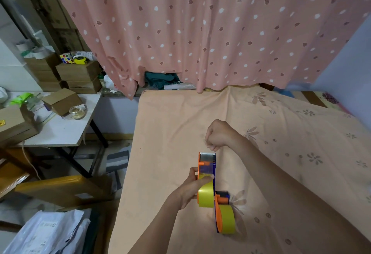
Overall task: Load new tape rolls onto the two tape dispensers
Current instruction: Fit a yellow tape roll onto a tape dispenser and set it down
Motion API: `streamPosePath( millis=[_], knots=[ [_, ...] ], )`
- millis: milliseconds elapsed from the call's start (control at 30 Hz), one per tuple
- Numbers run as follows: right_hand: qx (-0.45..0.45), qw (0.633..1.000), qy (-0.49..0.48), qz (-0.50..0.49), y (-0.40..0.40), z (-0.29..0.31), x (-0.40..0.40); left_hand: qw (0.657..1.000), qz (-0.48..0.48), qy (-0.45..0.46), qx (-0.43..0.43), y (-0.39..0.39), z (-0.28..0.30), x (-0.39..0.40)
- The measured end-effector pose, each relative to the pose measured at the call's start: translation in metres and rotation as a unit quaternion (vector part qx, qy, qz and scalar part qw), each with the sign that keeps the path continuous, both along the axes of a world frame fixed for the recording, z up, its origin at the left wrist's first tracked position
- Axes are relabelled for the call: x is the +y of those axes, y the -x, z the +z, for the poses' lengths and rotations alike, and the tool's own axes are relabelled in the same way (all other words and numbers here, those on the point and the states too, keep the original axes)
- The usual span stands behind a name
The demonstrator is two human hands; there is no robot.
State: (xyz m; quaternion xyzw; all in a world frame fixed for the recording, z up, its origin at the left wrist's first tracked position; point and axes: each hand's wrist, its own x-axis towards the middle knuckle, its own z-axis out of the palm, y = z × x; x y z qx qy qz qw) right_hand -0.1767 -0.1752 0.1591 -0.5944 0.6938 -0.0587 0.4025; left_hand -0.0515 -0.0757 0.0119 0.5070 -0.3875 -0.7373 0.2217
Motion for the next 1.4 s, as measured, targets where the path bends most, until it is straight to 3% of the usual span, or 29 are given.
streamPosePath(
  millis=[233,567,733,1000,1400],
  knots=[
    [-0.026,0.999,0.019,0.034,0.011,-0.011,-0.009,1.0,-0.002,0.021,-0.002,-0.005,-0.001,0.0],
    [-0.052,0.994,0.062,0.071,0.021,-0.019,-0.026,0.997,0.02,-0.014,0.078,-0.01,-0.001,0.004],
    [-0.078,0.995,0.05,0.039,0.03,-0.018,-0.031,0.995,0.035,-0.02,0.093,-0.018,-0.003,0.01],
    [-0.12,0.993,0.003,-0.005,0.045,-0.021,-0.032,0.995,-0.019,-0.01,0.098,-0.025,0.003,0.016],
    [-0.172,0.979,-0.066,-0.082,0.06,-0.032,-0.031,0.975,0.001,-0.077,0.209,-0.052,0.002,0.016]
  ],
)
